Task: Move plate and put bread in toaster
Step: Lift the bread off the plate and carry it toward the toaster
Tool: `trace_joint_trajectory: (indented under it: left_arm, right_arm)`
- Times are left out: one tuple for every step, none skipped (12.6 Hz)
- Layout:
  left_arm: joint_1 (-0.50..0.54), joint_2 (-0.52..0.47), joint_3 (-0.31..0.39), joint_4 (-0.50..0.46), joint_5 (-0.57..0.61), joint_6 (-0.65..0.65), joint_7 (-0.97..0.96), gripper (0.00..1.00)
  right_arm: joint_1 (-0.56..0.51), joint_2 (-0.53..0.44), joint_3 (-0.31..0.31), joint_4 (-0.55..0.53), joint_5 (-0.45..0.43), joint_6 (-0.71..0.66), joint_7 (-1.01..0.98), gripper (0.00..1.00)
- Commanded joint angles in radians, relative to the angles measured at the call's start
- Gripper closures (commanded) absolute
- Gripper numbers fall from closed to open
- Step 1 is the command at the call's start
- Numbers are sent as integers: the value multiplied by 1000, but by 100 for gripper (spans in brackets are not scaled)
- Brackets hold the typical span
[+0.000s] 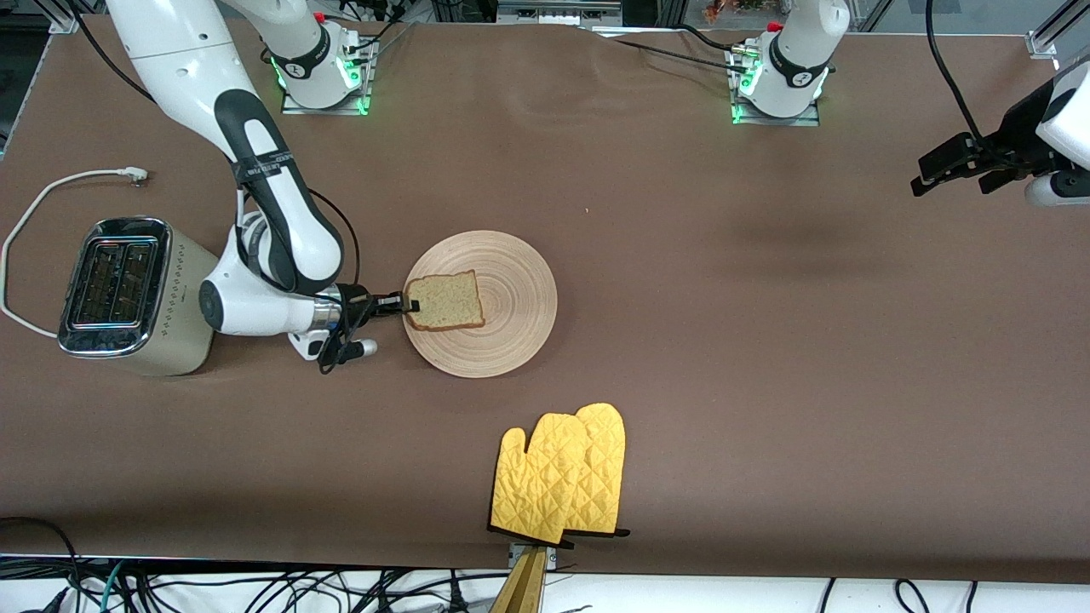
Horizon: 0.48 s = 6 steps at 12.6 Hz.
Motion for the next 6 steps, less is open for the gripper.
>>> trace_joint_trajectory:
  left_arm:
    - [-3, 49, 4, 72, 23, -26, -15, 0]
    - [-3, 49, 3, 72, 23, -26, -15, 0]
    - [-1, 49, 4, 70, 23, -26, -15, 0]
    - [-1, 49, 4, 72, 23, -26, -15, 0]
    - [-1, 49, 4, 72, 23, -27, -16, 0]
    - [-1, 49, 4, 70, 23, -27, -16, 0]
  right_arm:
    - [-1, -56, -15, 52, -128, -88, 105, 100]
    - [-1, -59, -18, 104, -222, -141, 141, 100]
    - [-1, -61, -27, 157, -296, -197, 174, 100]
    - [-1, -62, -44, 201, -357, -252, 198, 100]
    - [-1, -62, -69, 264, -421, -319, 207, 100]
    - [-1, -62, -99, 328, -478, -402, 210, 100]
